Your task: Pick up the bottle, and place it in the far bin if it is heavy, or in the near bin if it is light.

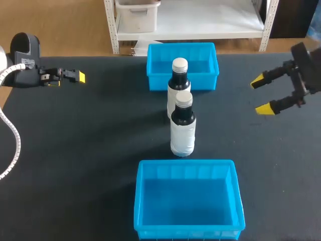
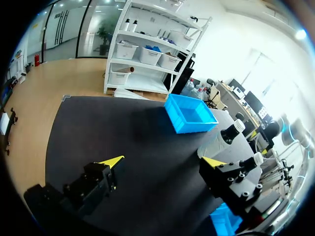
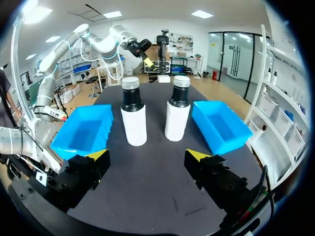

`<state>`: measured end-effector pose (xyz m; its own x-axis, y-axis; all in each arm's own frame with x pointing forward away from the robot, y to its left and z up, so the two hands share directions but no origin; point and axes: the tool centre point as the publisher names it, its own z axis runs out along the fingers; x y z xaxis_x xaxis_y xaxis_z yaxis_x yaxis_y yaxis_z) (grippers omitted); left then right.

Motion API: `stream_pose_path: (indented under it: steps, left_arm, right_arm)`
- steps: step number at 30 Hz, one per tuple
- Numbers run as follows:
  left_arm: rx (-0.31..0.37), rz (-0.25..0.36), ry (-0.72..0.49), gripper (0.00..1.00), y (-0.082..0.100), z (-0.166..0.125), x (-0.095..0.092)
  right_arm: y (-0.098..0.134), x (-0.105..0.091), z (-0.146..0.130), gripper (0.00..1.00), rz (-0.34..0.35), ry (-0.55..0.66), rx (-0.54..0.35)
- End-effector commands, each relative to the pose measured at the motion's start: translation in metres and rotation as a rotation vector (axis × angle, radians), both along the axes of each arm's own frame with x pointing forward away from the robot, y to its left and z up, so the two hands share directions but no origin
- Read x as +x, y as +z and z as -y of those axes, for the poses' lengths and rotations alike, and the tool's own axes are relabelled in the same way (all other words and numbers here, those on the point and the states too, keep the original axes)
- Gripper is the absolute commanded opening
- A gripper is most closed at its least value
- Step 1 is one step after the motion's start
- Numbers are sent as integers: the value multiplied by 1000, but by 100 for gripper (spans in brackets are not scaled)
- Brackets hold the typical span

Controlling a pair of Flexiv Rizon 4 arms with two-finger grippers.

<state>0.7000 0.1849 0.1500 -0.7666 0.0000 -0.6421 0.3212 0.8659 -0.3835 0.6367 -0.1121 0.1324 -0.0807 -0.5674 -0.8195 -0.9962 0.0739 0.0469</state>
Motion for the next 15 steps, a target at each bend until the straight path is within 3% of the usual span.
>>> stream_pose_path:
  steps: [1, 9, 15]
  left_arm:
    - [0, 0, 0, 100, 0, 0, 0]
    - [0, 0, 0, 100, 0, 0, 0]
    - [0, 0, 0, 100, 0, 0, 0]
  right_arm:
    - [-2, 2, -16, 100, -17, 39, -8]
    - [-2, -5, -45, 100, 41, -47, -16]
    - [-3, -6, -63, 100, 31, -47, -6]
